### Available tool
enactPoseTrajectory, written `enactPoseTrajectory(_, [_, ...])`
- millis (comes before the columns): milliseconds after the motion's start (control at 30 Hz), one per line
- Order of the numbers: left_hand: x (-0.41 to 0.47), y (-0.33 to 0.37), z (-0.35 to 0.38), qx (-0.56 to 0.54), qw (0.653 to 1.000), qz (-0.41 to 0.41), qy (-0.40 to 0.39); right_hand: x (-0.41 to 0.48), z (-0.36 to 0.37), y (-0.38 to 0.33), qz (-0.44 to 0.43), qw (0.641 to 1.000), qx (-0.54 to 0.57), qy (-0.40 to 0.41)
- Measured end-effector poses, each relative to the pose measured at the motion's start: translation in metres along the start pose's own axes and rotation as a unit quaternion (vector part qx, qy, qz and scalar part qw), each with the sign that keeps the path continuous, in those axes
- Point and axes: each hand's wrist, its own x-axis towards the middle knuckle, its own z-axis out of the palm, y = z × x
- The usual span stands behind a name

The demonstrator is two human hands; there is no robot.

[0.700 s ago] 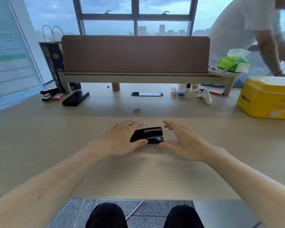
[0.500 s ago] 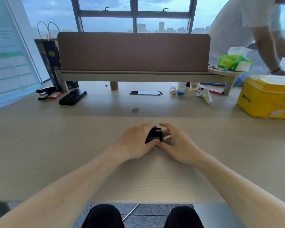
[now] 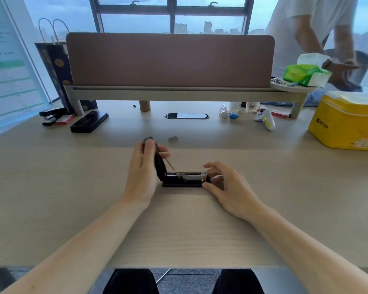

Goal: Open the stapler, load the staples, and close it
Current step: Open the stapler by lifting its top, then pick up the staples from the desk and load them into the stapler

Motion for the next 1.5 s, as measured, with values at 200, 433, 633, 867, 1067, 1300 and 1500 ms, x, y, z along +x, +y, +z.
enactPoseTrajectory(200, [0.011,0.007,-0.040,-0.188,0.958,-0.187,0.110,-0.001,-0.001,-0.002,-0.004,1.000,-0.014,-0.001])
enactPoseTrajectory(433, [0.022,0.032,-0.073,0.611,0.715,0.290,-0.178,0.001,-0.002,0.000,-0.007,1.000,-0.017,-0.003])
enactPoseTrajectory(633, [0.021,0.026,-0.058,0.666,0.660,0.204,-0.282,0.000,-0.001,0.001,-0.006,1.000,-0.018,-0.002])
enactPoseTrajectory(867, [0.022,0.009,-0.066,0.587,0.743,0.151,-0.283,-0.001,-0.001,-0.002,-0.002,1.000,-0.010,-0.001])
enactPoseTrajectory(1067, [0.027,0.017,-0.065,0.579,0.753,0.136,-0.282,-0.003,-0.004,0.000,-0.005,1.000,-0.003,-0.011])
enactPoseTrajectory(1300, [0.096,0.018,-0.023,0.510,0.832,0.085,-0.204,0.044,-0.031,0.004,0.005,1.000,0.015,-0.011])
enactPoseTrajectory(1500, [0.156,-0.023,0.011,0.572,0.798,0.049,-0.181,0.081,-0.014,0.018,-0.007,0.994,-0.104,-0.022])
